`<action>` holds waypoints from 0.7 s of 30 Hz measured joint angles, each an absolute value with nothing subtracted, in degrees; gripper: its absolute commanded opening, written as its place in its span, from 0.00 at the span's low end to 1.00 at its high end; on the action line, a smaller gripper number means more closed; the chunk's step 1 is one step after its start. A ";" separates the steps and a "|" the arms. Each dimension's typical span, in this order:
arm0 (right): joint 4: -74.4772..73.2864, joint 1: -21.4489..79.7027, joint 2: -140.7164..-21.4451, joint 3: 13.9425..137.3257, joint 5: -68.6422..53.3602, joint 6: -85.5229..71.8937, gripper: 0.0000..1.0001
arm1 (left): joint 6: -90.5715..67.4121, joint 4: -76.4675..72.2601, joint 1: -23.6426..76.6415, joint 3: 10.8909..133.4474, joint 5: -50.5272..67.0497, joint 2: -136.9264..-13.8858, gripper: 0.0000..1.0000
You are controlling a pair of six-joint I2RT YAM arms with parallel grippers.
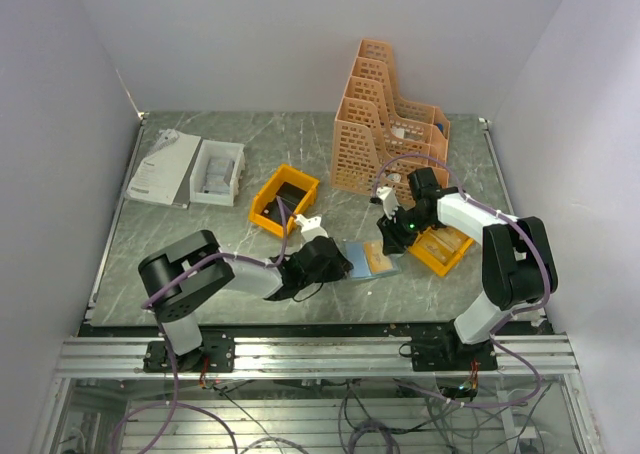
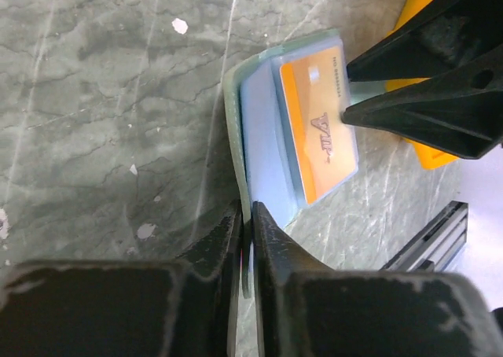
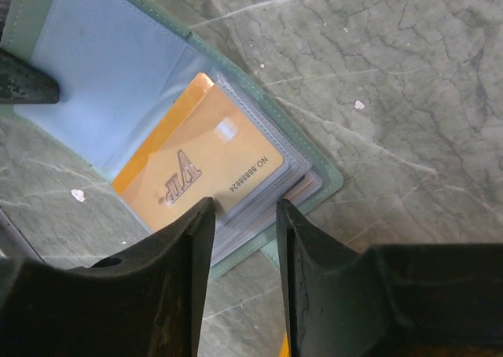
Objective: Put the credit cards into the card holder
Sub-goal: Close the card holder at the center of the board.
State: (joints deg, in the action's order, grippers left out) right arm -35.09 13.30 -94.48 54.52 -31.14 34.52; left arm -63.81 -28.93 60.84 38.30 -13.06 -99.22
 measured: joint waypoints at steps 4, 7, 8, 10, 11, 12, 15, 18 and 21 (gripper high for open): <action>-35.29 13.21 -94.06 54.54 -32.36 34.85 0.41 | -63.48 -24.64 60.84 39.03 -14.50 -97.69 0.07; -35.75 12.93 -92.79 54.54 -34.37 35.31 0.42 | -62.35 -18.61 60.84 39.33 -16.10 -94.08 0.07; -35.92 12.71 -92.12 54.54 -35.24 35.48 0.42 | -61.80 -16.38 60.84 39.66 -16.62 -92.88 0.07; -36.10 12.29 -90.78 54.54 -36.67 35.77 0.41 | -60.47 -11.35 60.84 40.82 -17.61 -90.43 0.07; -36.12 12.12 -90.08 54.54 -37.28 35.86 0.41 | -59.68 -7.88 60.84 41.82 -18.04 -89.17 0.07; -36.12 11.99 -89.54 54.54 -37.98 35.92 0.41 | -58.83 -5.13 60.84 42.68 -18.31 -88.12 0.07; -36.10 11.94 -88.95 54.54 -39.55 35.92 0.40 | -56.60 2.90 60.84 45.15 -18.98 -85.86 0.08; -36.01 11.92 -88.97 54.54 -40.62 35.38 0.39 | -54.43 11.51 60.84 48.05 -19.29 -85.43 0.09; -35.11 11.88 -89.12 54.54 -41.39 33.56 0.41 | -52.80 19.16 60.84 50.70 -19.35 -85.49 0.10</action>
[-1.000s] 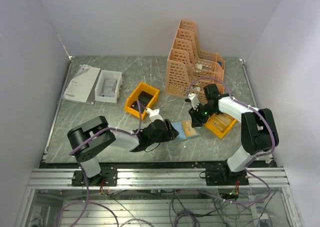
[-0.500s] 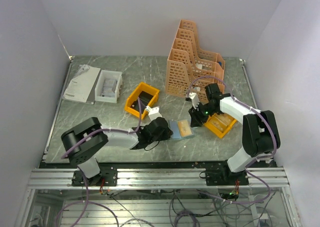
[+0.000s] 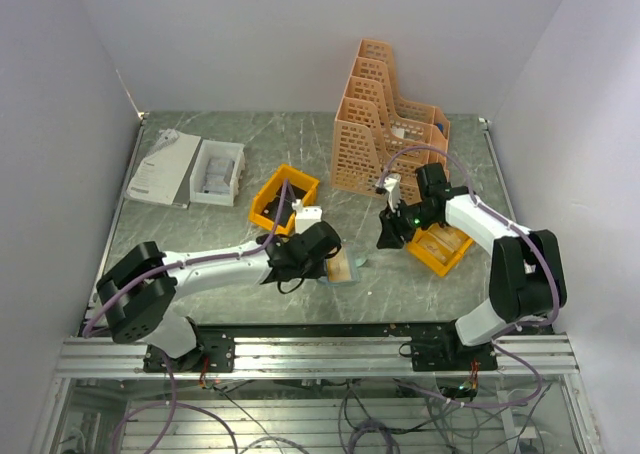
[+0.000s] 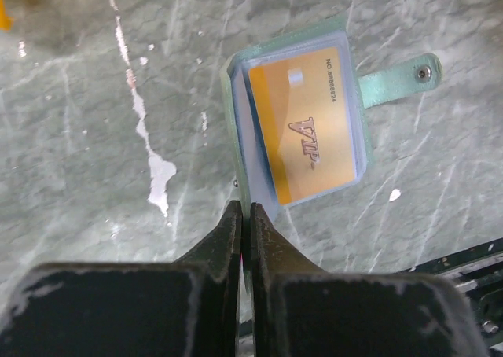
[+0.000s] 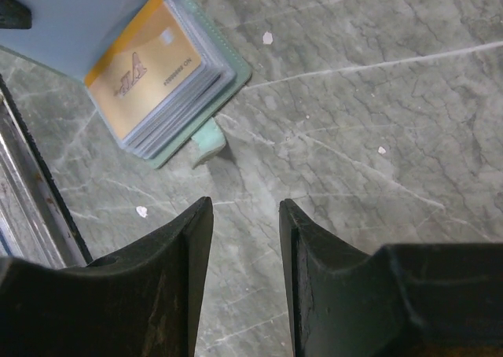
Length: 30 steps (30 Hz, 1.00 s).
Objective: Put the credit cards into the card holder
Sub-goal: Close the card holder at the center of the board.
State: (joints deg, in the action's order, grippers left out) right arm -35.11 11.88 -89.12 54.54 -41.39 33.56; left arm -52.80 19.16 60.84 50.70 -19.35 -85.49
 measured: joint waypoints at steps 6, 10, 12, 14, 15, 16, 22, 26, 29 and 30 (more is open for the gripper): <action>-33.47 11.79 -91.55 54.54 -44.29 30.33 0.45 | -50.04 27.20 61.34 59.22 -19.66 -89.93 0.24; -32.99 11.79 -93.23 54.52 -44.95 28.69 0.42 | -48.62 28.93 61.93 64.55 -19.81 -94.96 0.25; -32.36 11.86 -93.71 54.46 -44.84 27.57 0.37 | -48.05 29.21 62.19 66.32 -19.75 -96.82 0.25; -31.57 12.27 -94.21 54.26 -44.21 26.39 0.31 | -47.55 29.15 62.46 67.35 -19.66 -97.89 0.29; -31.29 12.62 -94.72 54.24 -43.72 25.74 0.28 | -47.35 29.12 62.50 67.77 -19.42 -98.28 0.31; -30.94 13.08 -95.39 54.24 -43.22 25.23 0.25 | -47.13 28.93 62.54 67.96 -19.20 -98.50 0.34; -30.63 16.56 -98.70 54.24 -41.12 23.31 0.23 | -46.92 22.90 62.74 67.66 -15.29 -100.44 0.48; -30.70 16.64 -98.94 54.30 -41.17 23.07 0.26 | -47.18 15.86 62.72 65.17 -11.77 -102.13 0.49; -30.79 16.29 -98.80 54.30 -41.52 23.07 0.29 | -47.59 12.12 62.63 63.22 -10.31 -102.65 0.47; -30.83 16.01 -98.52 54.30 -41.87 23.09 0.31 | -47.79 10.59 62.35 62.50 -9.93 -102.48 0.45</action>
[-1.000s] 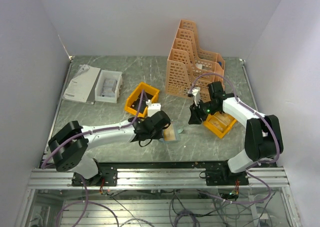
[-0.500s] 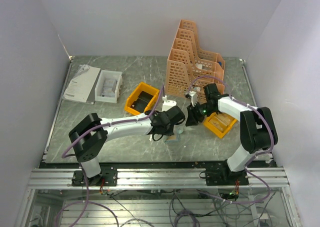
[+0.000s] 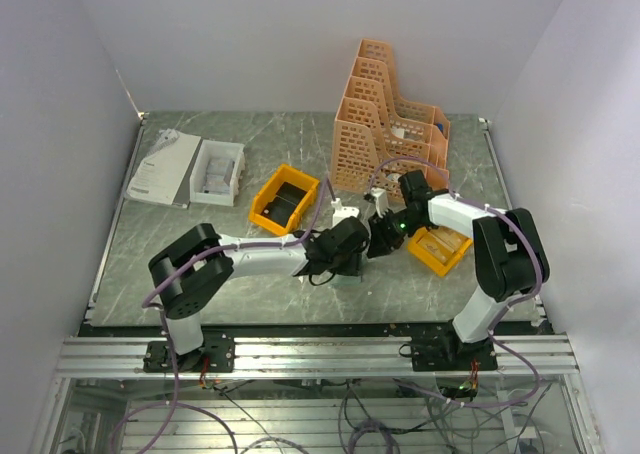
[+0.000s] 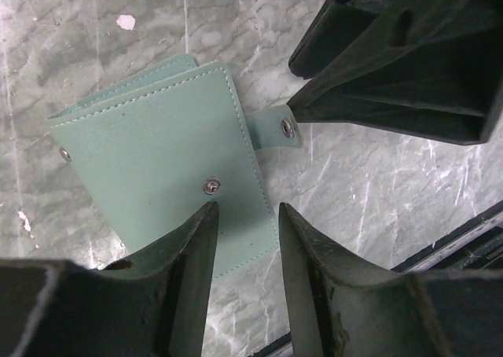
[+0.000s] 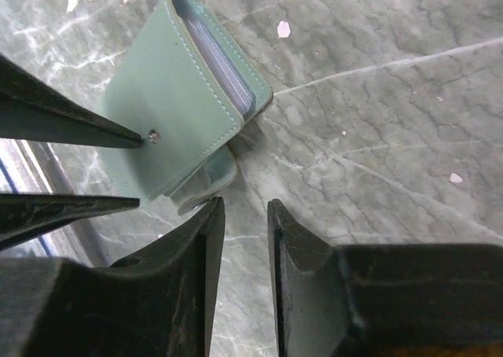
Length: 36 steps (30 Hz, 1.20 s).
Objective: Put the credit cards into the card holder
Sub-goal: Close the card holder at the center of the board.
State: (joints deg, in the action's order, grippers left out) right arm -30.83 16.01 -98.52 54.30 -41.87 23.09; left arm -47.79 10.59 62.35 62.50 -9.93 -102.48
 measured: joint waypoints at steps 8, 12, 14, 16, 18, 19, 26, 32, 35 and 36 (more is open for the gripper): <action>-30.98 12.78 -94.70 54.30 -47.68 23.38 0.41 | -50.89 -2.00 59.55 52.95 -6.33 -99.07 0.30; -31.62 12.78 -94.65 54.30 -50.22 24.05 0.39 | -52.29 -5.17 58.83 51.03 -5.48 -98.83 0.24; -31.70 12.82 -94.65 54.30 -50.39 24.32 0.39 | -53.10 -6.46 58.52 50.30 -5.15 -98.83 0.24; -31.81 12.84 -94.65 54.30 -50.24 24.40 0.38 | -53.76 -7.11 58.26 50.06 -4.84 -98.85 0.24; -31.83 13.13 -94.65 54.30 -49.71 24.43 0.38 | -54.28 -7.57 58.17 50.06 -4.78 -99.13 0.24; -31.86 13.28 -94.65 54.30 -49.39 24.43 0.38 | -54.52 -7.81 58.15 50.06 -4.78 -99.24 0.24; -31.77 16.05 -94.65 54.30 -45.56 24.36 0.35 | -55.92 -9.08 57.93 50.06 -4.40 -99.90 0.24; -31.27 16.53 -94.65 54.30 -42.96 23.97 0.28 | -56.42 -10.17 57.87 50.06 -4.16 -100.38 0.24; -31.22 16.67 -94.65 54.30 -42.57 23.88 0.23 | -56.42 -10.39 57.84 50.06 -4.03 -100.44 0.24; -31.20 16.73 -94.65 54.30 -42.44 23.83 0.22 | -56.42 -10.44 57.84 50.06 -3.99 -100.47 0.24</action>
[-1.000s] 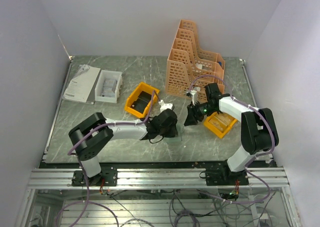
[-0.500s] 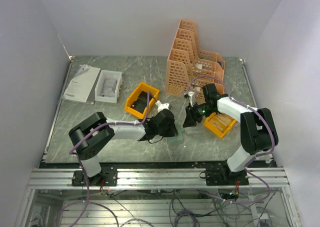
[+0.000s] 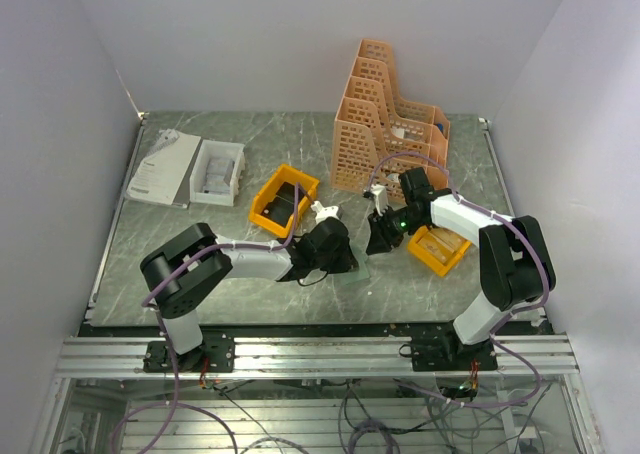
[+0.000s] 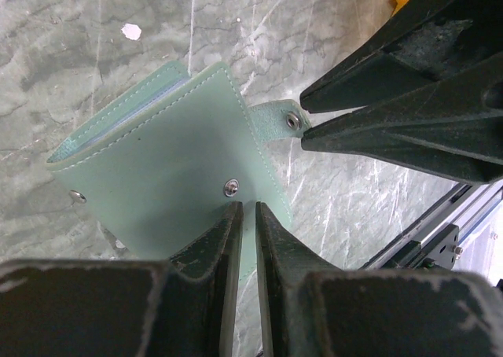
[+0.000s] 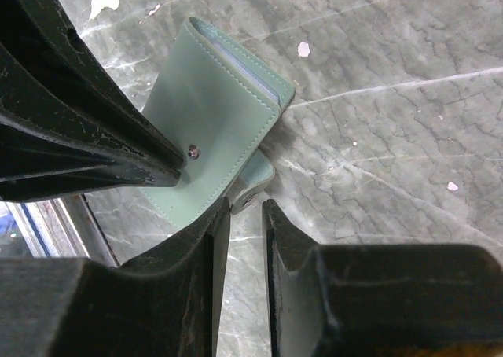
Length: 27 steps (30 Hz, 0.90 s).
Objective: Put the credit cards into the card holder
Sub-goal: Close the card holder at the center of the board.
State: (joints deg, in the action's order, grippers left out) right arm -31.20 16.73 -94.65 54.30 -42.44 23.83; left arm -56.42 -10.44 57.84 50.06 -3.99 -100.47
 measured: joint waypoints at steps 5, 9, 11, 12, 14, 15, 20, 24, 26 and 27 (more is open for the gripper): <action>-31.03 16.75 -94.65 54.30 -41.69 23.49 0.13 | -56.42 -10.52 57.82 50.06 -3.79 -100.51 0.24; -30.59 16.80 -94.65 54.30 -41.15 23.14 0.14 | -56.42 -10.52 57.82 50.06 -3.75 -100.51 0.24; -30.39 16.80 -94.65 54.30 -40.88 23.05 0.15 | -56.40 -10.52 57.82 50.06 -3.75 -100.51 0.24; -30.28 16.82 -94.65 54.30 -40.75 22.96 0.15 | -56.40 -10.52 57.82 50.06 -3.73 -100.51 0.24; -30.13 16.84 -94.65 54.30 -40.49 22.92 0.11 | -56.40 -10.55 57.82 50.06 -3.70 -100.51 0.24; -30.06 16.84 -94.65 54.30 -40.45 22.87 0.07 | -56.40 -10.52 57.82 50.06 -3.70 -100.51 0.24; -30.09 16.84 -94.67 54.30 -40.47 22.94 0.00 | -56.40 -10.57 57.82 50.06 -3.68 -100.51 0.25; -30.15 16.84 -94.91 54.30 -40.49 22.98 0.00 | -56.18 -10.85 57.82 49.84 -3.68 -100.25 0.30; -30.22 16.84 -94.94 54.30 -40.49 23.16 0.00 | -55.70 -10.87 57.78 49.50 -3.66 -99.55 0.36; -30.22 16.84 -94.94 54.30 -40.49 23.22 0.00 | -55.33 -10.79 57.76 49.36 -3.64 -99.09 0.39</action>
State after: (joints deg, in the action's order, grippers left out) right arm -30.22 16.84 -94.94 54.30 -40.49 23.22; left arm -55.33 -10.79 57.76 49.36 -3.64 -99.09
